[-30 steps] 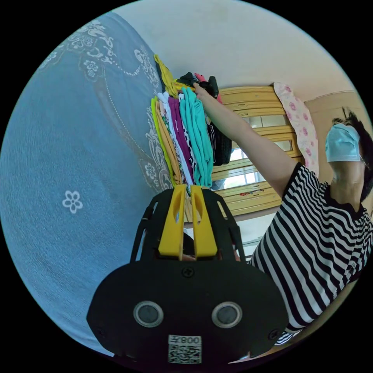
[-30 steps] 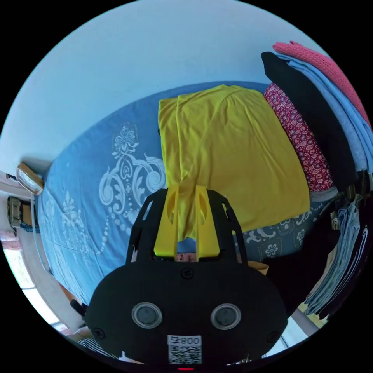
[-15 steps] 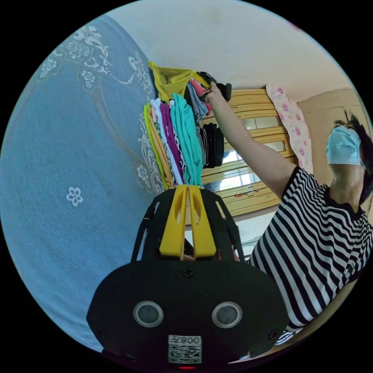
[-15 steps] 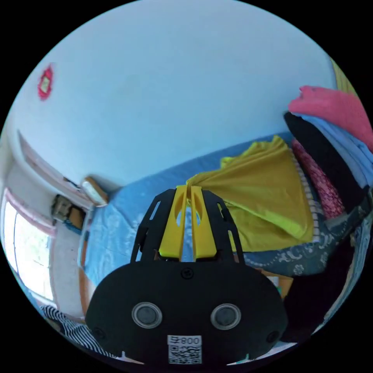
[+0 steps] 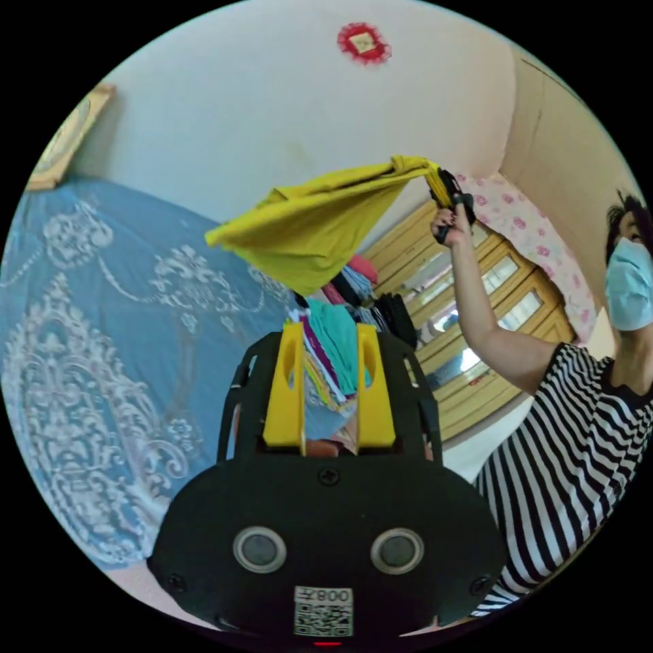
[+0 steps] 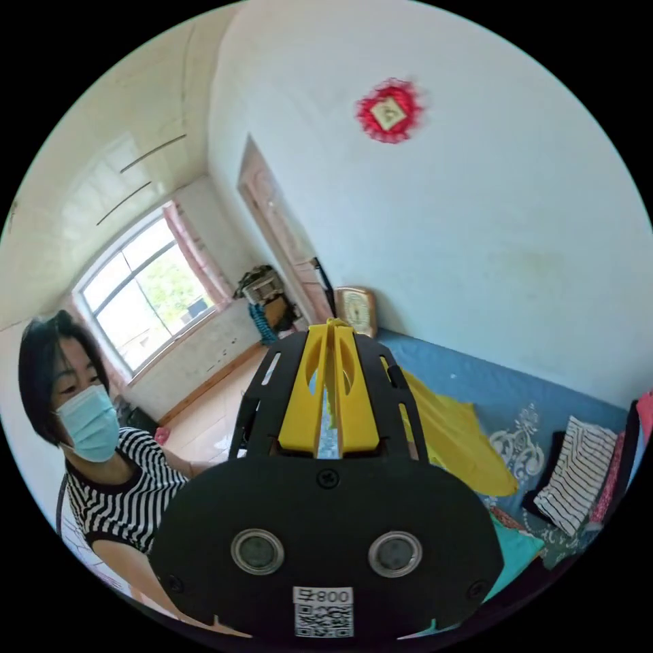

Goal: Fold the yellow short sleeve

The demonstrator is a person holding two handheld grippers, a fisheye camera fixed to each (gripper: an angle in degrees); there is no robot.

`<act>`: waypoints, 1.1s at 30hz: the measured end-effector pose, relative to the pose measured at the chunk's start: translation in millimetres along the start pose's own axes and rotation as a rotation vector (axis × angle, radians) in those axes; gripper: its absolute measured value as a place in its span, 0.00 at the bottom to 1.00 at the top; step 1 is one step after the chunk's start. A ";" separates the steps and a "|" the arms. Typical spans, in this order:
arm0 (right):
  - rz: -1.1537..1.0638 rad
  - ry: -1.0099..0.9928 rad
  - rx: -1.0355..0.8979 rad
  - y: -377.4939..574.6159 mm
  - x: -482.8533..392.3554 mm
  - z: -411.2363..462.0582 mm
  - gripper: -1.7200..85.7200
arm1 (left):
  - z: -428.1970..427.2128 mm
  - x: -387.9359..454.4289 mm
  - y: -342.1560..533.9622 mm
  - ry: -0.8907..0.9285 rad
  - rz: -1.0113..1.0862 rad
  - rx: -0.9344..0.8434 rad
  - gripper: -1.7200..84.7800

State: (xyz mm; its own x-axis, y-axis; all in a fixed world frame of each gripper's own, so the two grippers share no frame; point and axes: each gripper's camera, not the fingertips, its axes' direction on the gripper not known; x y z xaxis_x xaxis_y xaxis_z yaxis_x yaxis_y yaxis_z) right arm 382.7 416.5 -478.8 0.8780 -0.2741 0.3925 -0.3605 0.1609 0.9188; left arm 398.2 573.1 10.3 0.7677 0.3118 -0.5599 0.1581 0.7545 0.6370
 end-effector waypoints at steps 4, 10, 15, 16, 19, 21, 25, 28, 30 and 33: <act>-0.077 -0.086 -0.045 -29.8 -77.6 27.5 0.03 | -82.1 59.5 -15.9 -0.179 0.052 0.097 0.18; -0.129 -0.158 -0.084 -60.8 -159.2 75.5 0.03 | -173.9 119.6 10.5 -0.160 0.030 0.086 0.19; -0.112 -0.285 -0.131 -70.3 -196.0 135.8 0.03 | -252.8 151.6 61.5 -0.116 -0.109 0.144 0.15; -0.113 -0.295 -0.140 -71.1 -200.5 143.7 0.03 | -266.4 163.0 70.8 -0.136 -0.135 0.151 0.15; -0.125 -0.350 -0.193 -76.2 -225.2 182.7 0.03 | -283.3 199.4 76.2 -0.158 -0.140 0.150 0.15; -0.144 -0.374 -0.241 -82.7 -246.6 208.7 0.03 | -283.3 224.5 67.3 -0.147 -0.102 0.156 0.15; -0.190 -0.373 -0.286 -94.9 -279.2 231.1 0.03 | -256.7 282.2 23.8 -0.171 0.036 0.108 0.18; -0.209 -0.365 -0.283 -107.4 -296.7 230.6 0.03 | -226.8 316.7 -12.5 -0.194 0.112 0.050 0.20; -0.210 -0.348 -0.260 -117.1 -302.7 219.6 0.03 | -210.8 334.7 -29.4 -0.261 0.147 0.009 0.21; -0.210 -0.316 -0.248 -123.0 -304.9 203.4 0.03 | -205.0 358.2 -44.0 -0.416 0.143 0.018 0.18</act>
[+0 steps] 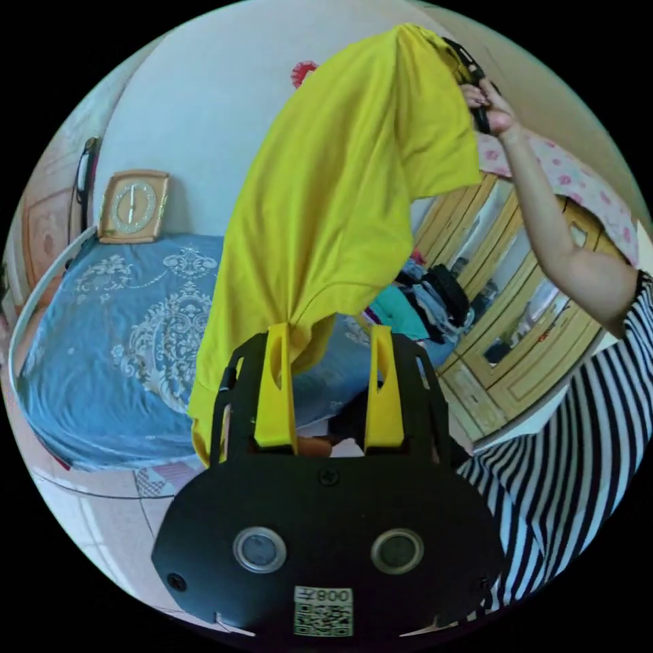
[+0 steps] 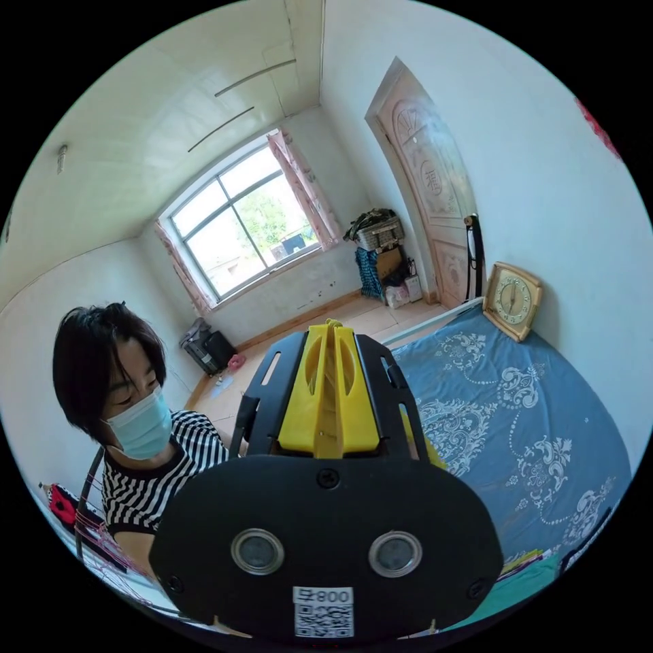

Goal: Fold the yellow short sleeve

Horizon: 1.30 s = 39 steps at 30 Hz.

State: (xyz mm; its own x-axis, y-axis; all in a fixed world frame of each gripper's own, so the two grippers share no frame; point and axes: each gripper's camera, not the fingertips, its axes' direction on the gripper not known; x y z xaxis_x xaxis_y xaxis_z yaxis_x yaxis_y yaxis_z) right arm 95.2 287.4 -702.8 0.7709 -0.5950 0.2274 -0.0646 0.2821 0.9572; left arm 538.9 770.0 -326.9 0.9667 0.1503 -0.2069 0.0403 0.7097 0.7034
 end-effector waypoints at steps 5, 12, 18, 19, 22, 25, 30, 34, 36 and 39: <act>0.040 0.013 0.054 6.0 4.4 -31.5 0.03 | -9.2 5.7 -14.3 -0.132 -0.045 -0.060 0.14; 0.061 0.028 0.107 9.8 -2.4 -69.0 0.03 | -30.1 -0.9 -33.7 -0.108 -0.147 -0.067 0.11; 0.075 0.066 0.093 7.5 -15.4 -81.4 0.03 | -15.8 38.8 -106.8 0.009 0.017 -0.034 0.16; 0.079 0.073 0.091 7.5 -16.3 -82.6 0.03 | -7.4 51.0 -126.2 0.031 0.063 -0.059 0.16; 0.105 0.107 0.093 11.7 -21.1 -94.3 0.03 | -1.4 70.8 -159.9 -0.007 0.101 -0.081 0.10; 0.126 0.129 0.132 24.2 -29.3 -117.4 0.03 | -21.7 65.5 -174.3 0.064 0.026 -0.035 0.07; 0.150 0.137 0.192 52.0 -45.2 -154.5 0.03 | -57.0 58.6 -188.7 0.164 -0.018 0.010 0.06; 0.152 0.130 0.218 62.7 -58.6 -169.0 0.03 | -85.5 62.7 -201.1 0.276 -0.020 0.069 0.06; 0.150 0.124 0.219 65.7 -68.2 -175.0 0.03 | -95.9 64.0 -206.6 0.327 -0.024 0.094 0.06; 0.134 0.121 0.208 68.2 -82.6 -178.5 0.03 | -106.3 68.1 -219.1 0.329 -0.038 0.100 0.04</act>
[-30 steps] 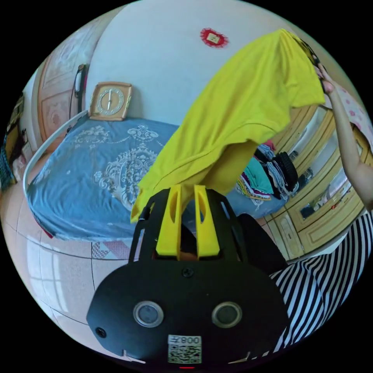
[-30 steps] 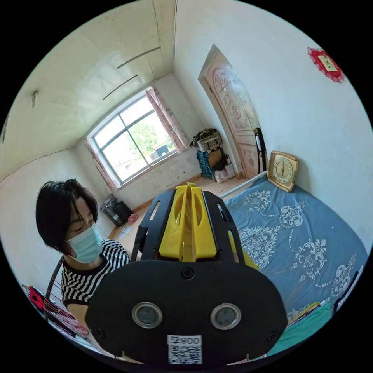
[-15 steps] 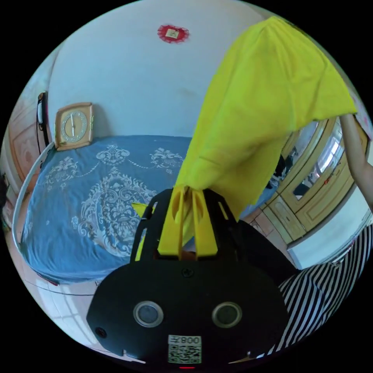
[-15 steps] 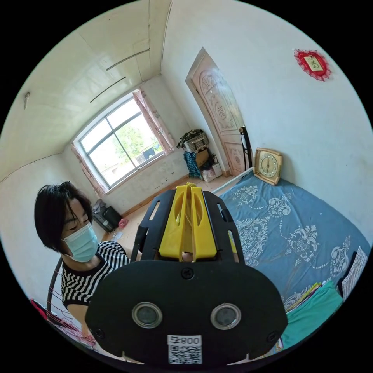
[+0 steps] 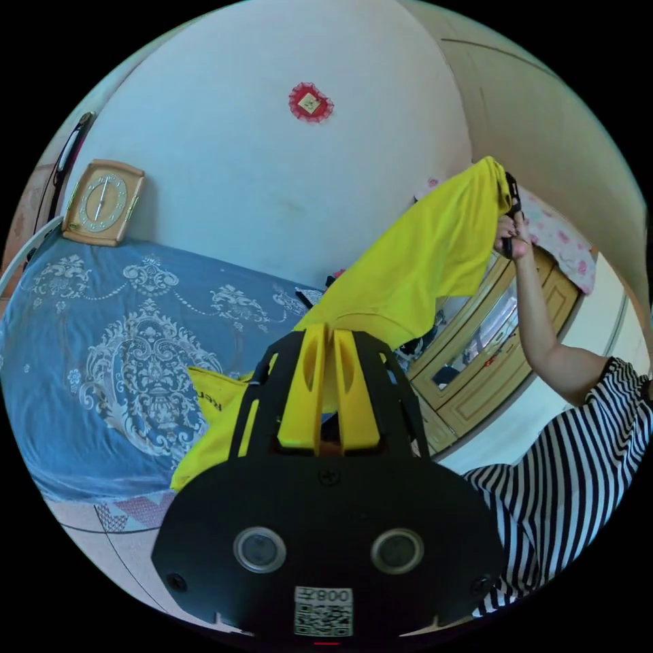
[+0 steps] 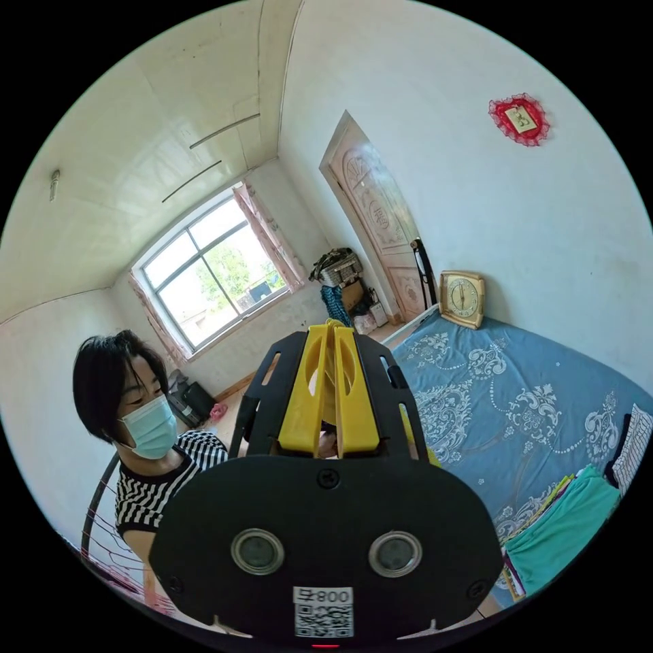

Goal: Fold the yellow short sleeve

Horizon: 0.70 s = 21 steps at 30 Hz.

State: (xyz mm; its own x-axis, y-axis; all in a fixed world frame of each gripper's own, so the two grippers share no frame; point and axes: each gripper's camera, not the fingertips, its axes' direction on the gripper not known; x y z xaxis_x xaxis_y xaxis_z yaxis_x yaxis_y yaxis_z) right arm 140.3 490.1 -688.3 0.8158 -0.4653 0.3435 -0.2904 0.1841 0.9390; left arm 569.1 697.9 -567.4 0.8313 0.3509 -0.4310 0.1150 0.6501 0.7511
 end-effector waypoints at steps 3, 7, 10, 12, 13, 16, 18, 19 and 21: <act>-0.019 0.008 0.000 5.2 -13.6 -10.3 0.04 | -10.9 8.5 -12.8 -0.014 -0.016 0.019 0.04; -0.031 0.018 0.028 18.9 -23.0 -35.7 0.04 | -54.9 16.9 -32.3 -0.028 -0.025 0.120 0.03; -0.021 0.021 0.059 39.6 -22.9 -59.9 0.03 | -100.2 21.7 -50.7 -0.039 -0.018 0.198 0.03; -0.002 0.015 0.072 60.2 -18.1 -75.0 0.03 | -127.8 27.3 -61.9 -0.043 0.004 0.241 0.03; 0.004 0.007 0.075 65.9 -16.2 -78.1 0.03 | -147.5 32.7 -68.7 -0.053 0.021 0.287 0.03; 0.028 -0.023 0.074 94.6 -8.7 -85.7 0.04 | -189.0 51.9 -88.0 -0.120 0.106 0.344 0.03; 0.039 -0.063 0.062 115.0 -4.6 -82.9 0.04 | -204.2 62.7 -99.3 -0.188 0.142 0.345 0.03; 0.040 -0.068 0.056 119.5 -4.0 -81.6 0.04 | -211.2 68.8 -105.3 -0.232 0.159 0.343 0.03; 0.037 -0.107 0.044 136.4 -3.6 -76.7 0.04 | -221.0 76.6 -111.5 -0.270 0.179 0.359 0.03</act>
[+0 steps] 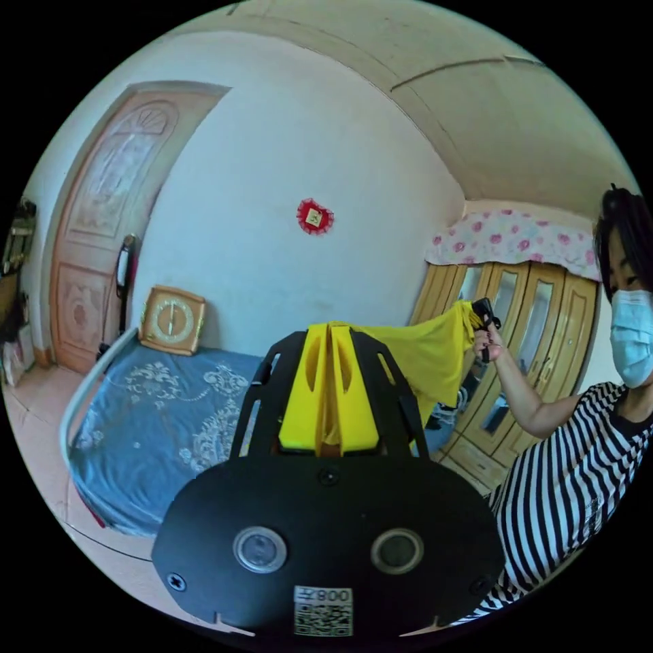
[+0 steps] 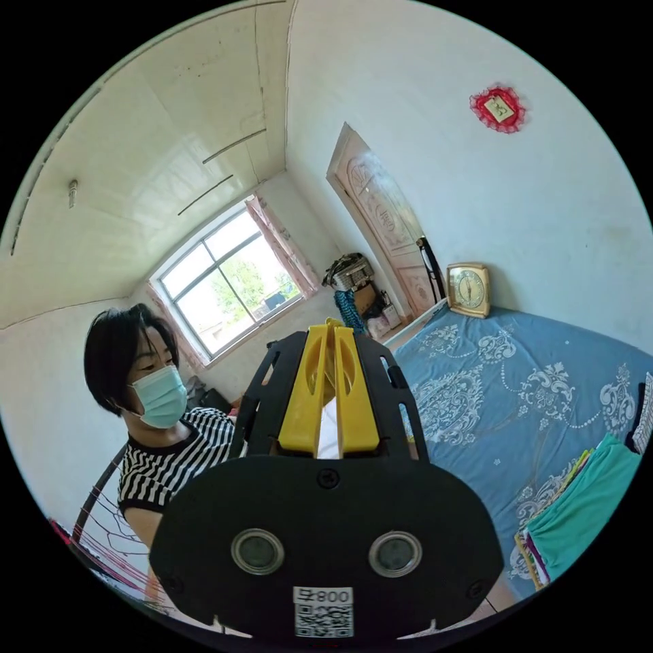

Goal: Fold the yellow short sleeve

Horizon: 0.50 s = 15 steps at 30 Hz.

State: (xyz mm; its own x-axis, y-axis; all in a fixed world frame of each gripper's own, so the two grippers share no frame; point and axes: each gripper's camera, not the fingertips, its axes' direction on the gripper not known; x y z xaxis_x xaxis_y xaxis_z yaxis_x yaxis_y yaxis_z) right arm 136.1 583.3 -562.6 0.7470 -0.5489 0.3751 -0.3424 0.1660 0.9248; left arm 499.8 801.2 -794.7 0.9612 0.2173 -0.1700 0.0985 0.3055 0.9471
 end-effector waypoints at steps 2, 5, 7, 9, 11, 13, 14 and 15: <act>-0.017 -0.030 -0.011 13.5 -3.9 2.3 0.04 | -10.1 4.6 -9.3 -0.046 0.023 0.024 0.03; -0.068 -0.055 -0.044 38.7 -20.3 7.1 0.04 | -29.1 12.7 -22.5 -0.120 0.069 0.096 0.03; -0.107 -0.065 -0.066 52.3 -33.0 10.1 0.04 | -42.8 14.0 -33.4 -0.169 0.097 0.183 0.03; -0.154 -0.055 -0.086 64.4 -47.2 14.6 0.04 | -44.0 9.6 -45.2 -0.186 0.117 0.224 0.03; -0.182 -0.053 -0.093 67.2 -51.2 19.3 0.04 | -34.1 1.5 -60.3 -0.198 0.141 0.242 0.03; -0.196 -0.056 -0.100 65.6 -46.6 25.3 0.04 | -2.7 -15.0 -85.4 -0.218 0.173 0.234 0.03; -0.199 -0.038 -0.100 63.3 -38.6 29.5 0.04 | 8.4 -19.7 -92.1 -0.229 0.182 0.227 0.03; -0.192 -0.014 -0.100 60.4 -25.7 33.3 0.04 | 35.0 -31.0 -105.7 -0.251 0.197 0.204 0.03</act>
State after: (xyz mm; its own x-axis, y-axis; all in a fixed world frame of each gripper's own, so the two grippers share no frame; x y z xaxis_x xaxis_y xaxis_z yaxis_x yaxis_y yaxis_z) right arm 77.3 580.2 -518.5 0.7847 -0.5896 0.1911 -0.1358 0.1373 0.9812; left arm 468.6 729.8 -880.0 0.9976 0.0120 0.0688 -0.0696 0.0838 0.9941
